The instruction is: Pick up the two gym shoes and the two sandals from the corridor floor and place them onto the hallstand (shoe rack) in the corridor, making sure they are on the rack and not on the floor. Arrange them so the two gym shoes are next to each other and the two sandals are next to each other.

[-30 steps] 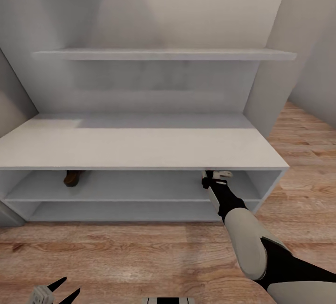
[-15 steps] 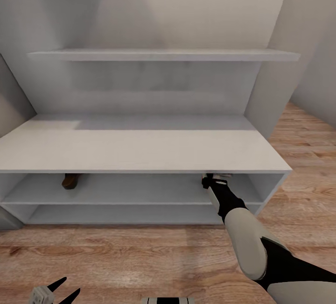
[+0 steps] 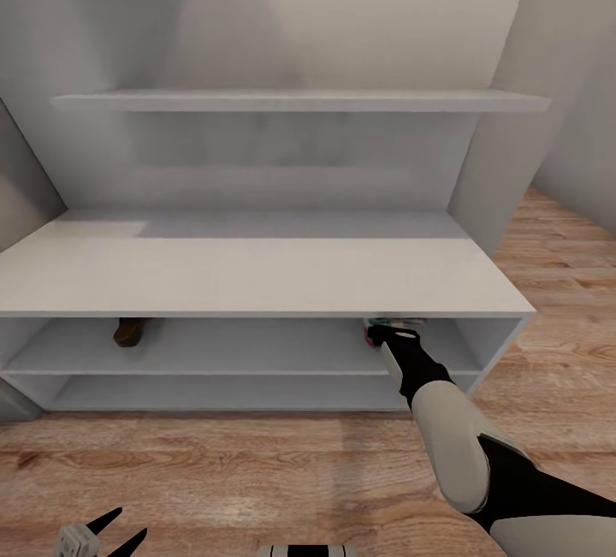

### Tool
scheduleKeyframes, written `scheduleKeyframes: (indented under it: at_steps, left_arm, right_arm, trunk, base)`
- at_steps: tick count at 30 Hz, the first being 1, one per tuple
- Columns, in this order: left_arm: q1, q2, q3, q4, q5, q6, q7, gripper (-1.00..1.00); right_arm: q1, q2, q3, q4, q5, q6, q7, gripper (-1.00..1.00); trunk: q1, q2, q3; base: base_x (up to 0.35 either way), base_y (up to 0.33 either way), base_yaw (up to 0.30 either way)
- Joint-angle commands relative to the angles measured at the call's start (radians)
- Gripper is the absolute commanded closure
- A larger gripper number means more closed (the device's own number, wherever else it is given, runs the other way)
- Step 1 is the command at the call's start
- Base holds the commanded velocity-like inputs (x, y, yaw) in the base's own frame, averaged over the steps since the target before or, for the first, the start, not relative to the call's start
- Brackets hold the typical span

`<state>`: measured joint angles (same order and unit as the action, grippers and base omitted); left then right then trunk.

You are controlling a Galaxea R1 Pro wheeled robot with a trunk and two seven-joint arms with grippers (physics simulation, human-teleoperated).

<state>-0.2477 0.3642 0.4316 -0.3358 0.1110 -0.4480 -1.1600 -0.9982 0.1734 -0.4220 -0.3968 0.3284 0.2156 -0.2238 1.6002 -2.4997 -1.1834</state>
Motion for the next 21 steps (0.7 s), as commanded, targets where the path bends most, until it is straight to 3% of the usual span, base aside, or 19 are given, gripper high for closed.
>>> scheduleKeyframes:
  at_steps: [1,21]
  left_arm:
    - [-0.001,0.000,0.002,0.001,0.001,-0.005,-0.004,-1.00]
    - [-0.001,0.001,0.002,0.001,0.001,-0.005,-0.004,-1.00]
  right_arm:
    - [0.000,0.001,-0.004,-0.003,0.008,0.007,0.000,-1.00]
    - [0.000,0.001,-0.004,-0.002,0.008,0.007,0.000,-1.00]
  trunk:
    - [0.000,0.000,-0.001]
    - [0.000,0.000,-0.001]
  base:
    - [0.000,0.000,0.000]
    - [-0.012,0.000,0.000]
